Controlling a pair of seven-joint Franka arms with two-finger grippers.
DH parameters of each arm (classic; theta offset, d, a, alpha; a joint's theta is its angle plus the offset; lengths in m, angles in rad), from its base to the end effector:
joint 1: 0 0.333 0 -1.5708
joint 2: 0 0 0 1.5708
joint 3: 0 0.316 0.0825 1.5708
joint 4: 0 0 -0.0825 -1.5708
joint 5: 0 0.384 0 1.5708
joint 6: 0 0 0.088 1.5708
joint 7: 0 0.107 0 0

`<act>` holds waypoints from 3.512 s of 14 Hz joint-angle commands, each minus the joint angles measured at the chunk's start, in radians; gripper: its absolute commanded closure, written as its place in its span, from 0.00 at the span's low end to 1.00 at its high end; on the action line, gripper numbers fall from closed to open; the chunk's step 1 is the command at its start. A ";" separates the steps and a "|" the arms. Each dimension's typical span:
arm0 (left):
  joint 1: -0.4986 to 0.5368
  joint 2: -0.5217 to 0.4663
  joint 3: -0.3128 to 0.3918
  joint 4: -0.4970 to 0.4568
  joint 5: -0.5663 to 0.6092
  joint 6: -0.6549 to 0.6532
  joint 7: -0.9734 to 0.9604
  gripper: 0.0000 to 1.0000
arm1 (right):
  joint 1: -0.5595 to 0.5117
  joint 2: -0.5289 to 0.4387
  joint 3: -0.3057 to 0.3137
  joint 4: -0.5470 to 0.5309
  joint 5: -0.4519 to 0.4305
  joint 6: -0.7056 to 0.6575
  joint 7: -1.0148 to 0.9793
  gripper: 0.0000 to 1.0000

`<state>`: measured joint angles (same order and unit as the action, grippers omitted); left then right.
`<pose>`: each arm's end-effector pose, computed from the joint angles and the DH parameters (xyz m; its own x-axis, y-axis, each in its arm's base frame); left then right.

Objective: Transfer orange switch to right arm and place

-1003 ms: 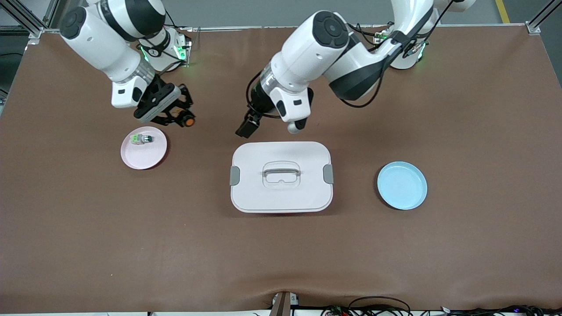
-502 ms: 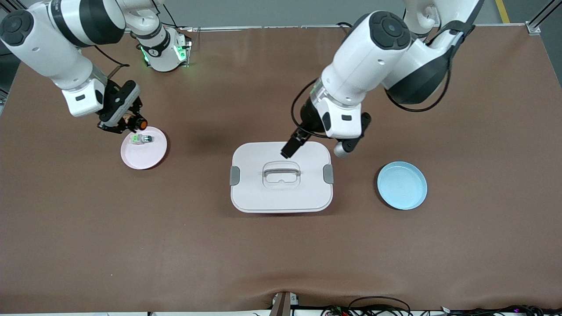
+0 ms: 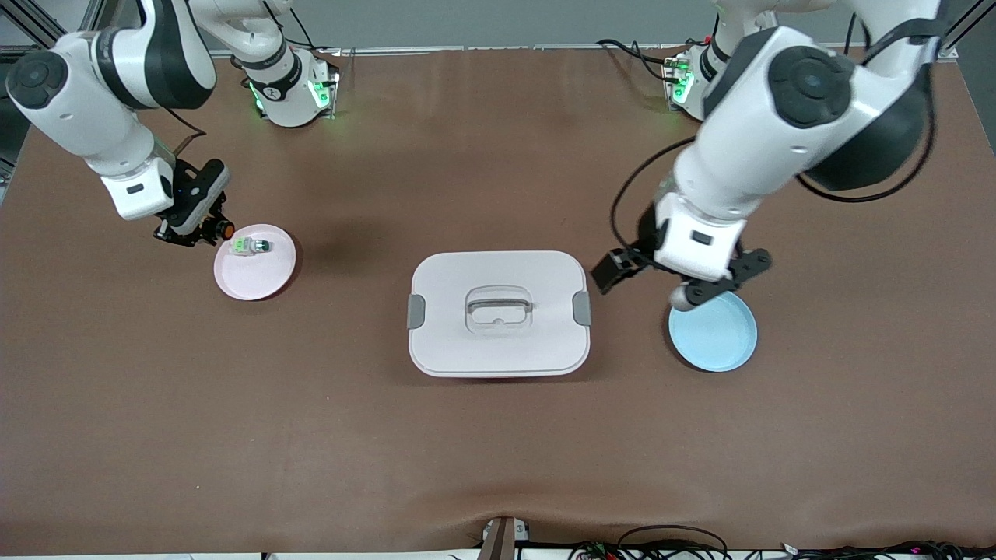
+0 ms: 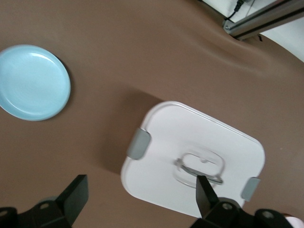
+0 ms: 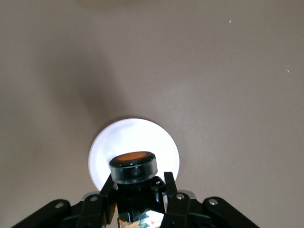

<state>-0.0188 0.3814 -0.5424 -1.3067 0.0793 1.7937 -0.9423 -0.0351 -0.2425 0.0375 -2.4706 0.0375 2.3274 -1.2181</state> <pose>0.6073 -0.2945 0.5643 0.9143 0.4051 -0.0009 0.3976 -0.8971 0.1926 0.4568 0.0018 0.3924 0.3639 0.9299 0.0535 0.9261 -0.3674 0.0856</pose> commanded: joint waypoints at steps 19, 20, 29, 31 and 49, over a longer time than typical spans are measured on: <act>0.350 -0.194 -0.001 -0.019 0.033 -0.247 0.556 0.00 | -0.089 0.427 0.022 -0.192 -0.013 0.737 -0.207 1.00; 0.358 -0.212 -0.002 -0.019 0.033 -0.273 0.568 0.00 | -0.088 0.434 0.024 -0.192 -0.013 0.750 -0.207 1.00; 0.149 -0.297 0.288 -0.068 0.016 -0.307 0.844 0.00 | -0.072 0.506 0.027 -0.191 -0.010 0.808 -0.172 1.00; 0.064 -0.324 0.352 -0.111 0.014 -0.303 0.858 0.00 | -0.062 0.506 0.027 -0.189 -0.010 0.807 -0.133 0.01; -0.027 -0.507 0.467 -0.315 -0.095 -0.258 0.859 0.00 | -0.060 0.304 0.029 0.082 0.019 0.099 -0.022 0.00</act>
<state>-0.0494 -0.1056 -0.0824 -1.5973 0.0035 1.5196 -0.1006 -0.0935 0.1071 0.0699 -2.4517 0.0419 2.5713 -1.2743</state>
